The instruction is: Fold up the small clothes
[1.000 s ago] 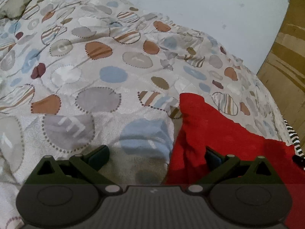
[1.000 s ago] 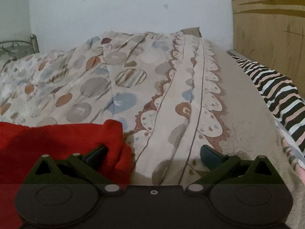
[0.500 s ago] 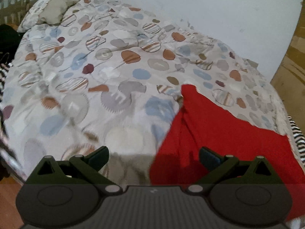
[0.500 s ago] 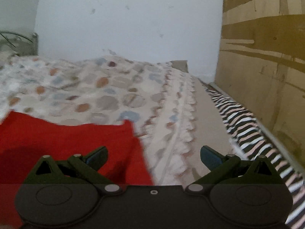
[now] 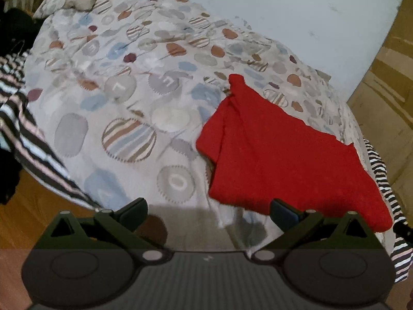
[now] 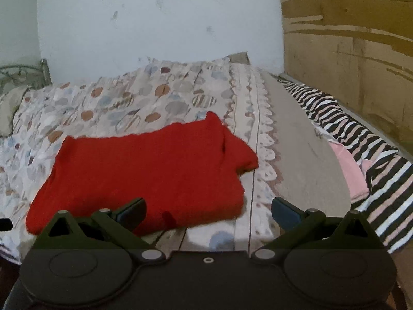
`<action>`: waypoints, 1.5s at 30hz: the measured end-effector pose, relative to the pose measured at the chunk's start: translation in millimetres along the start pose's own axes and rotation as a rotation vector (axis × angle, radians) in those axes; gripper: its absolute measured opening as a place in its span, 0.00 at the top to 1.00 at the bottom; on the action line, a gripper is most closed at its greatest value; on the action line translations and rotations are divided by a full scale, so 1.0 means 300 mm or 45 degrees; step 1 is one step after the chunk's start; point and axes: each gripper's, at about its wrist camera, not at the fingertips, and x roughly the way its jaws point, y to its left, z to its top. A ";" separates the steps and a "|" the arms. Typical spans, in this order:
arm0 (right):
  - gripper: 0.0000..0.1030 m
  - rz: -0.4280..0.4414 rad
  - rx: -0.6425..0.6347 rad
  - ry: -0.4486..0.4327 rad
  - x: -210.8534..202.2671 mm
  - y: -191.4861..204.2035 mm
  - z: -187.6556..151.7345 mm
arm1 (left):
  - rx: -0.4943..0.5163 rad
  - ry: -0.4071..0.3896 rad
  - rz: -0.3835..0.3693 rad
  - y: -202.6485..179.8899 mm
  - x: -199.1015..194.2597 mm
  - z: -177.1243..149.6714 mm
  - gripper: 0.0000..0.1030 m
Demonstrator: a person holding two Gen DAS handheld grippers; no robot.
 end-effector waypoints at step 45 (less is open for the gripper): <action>0.00 0.040 -0.570 -0.180 0.270 0.276 0.114 | 0.106 0.171 0.129 -0.099 0.138 0.056 0.00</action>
